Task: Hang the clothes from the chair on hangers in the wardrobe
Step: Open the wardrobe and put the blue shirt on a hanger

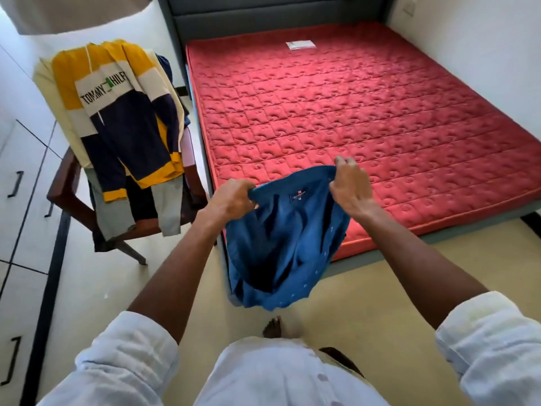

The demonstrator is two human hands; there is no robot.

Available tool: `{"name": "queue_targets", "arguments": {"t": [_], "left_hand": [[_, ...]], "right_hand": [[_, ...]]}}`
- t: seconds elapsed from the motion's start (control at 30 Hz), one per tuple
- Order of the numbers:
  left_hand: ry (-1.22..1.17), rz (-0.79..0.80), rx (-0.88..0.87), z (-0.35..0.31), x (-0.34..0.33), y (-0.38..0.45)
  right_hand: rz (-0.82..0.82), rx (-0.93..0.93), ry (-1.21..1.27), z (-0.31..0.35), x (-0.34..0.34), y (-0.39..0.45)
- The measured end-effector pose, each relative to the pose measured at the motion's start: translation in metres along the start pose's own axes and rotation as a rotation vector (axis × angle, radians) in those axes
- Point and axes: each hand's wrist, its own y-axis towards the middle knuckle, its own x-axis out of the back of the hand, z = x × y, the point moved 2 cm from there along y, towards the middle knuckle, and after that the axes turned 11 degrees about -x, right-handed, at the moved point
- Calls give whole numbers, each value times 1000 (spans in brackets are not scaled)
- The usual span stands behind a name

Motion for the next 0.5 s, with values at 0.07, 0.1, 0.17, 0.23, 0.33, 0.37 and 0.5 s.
{"name": "queue_targets", "arguments": {"t": [0.07,0.1,0.17,0.23,0.33,0.37,0.5], "left_hand": [[70,-66,145,-20,-5,11],[47,-107,243,-28,-6,16],[-13,-167,384,-48,-10,26],[-125,-193,469,-69,-18,34],[-388,-205,533,-93,-29,38],[-553,-224,585,-102,-35,39],[-1048,-335,706,-134,-55,48]], "right_hand": [[-14,-51,-101,-7,-2,5],[37,-77,-170,-10,-5,7],[162,-101,-269,-21,-9,17],[281,-80,-332,-40,-12,30],[454,-27,-382,-66,-11,48],[537,-8,-411,-77,-8,56],[939,-121,-61,-115,-2,82]]}}
